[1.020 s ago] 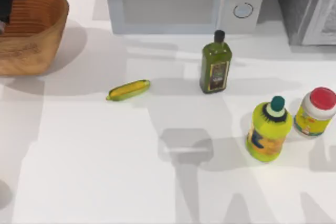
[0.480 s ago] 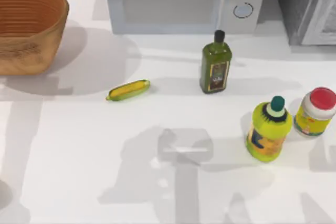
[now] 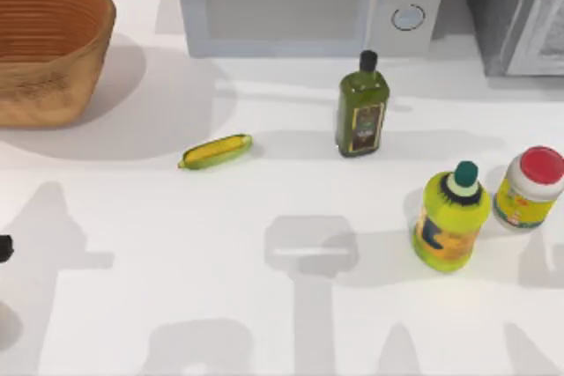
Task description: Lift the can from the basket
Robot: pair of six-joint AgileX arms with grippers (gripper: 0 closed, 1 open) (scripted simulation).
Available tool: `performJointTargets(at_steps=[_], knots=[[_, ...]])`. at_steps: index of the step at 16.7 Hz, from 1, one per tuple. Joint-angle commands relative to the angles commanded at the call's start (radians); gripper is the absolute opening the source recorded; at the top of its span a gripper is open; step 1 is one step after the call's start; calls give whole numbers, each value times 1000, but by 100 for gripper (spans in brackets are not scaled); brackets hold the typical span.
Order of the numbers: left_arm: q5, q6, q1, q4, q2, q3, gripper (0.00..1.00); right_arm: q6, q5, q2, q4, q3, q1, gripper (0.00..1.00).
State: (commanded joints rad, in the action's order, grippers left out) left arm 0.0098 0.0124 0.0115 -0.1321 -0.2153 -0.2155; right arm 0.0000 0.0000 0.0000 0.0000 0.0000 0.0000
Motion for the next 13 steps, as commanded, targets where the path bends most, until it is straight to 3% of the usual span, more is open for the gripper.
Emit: performJointTargets(at_steps=[5,13], knots=[[-9,-12,-11,126,206,206,0,0,0,0,0,0,0,100],[-6,-10,-9,135,202,211,0,0,0,0,0,0,0,100]])
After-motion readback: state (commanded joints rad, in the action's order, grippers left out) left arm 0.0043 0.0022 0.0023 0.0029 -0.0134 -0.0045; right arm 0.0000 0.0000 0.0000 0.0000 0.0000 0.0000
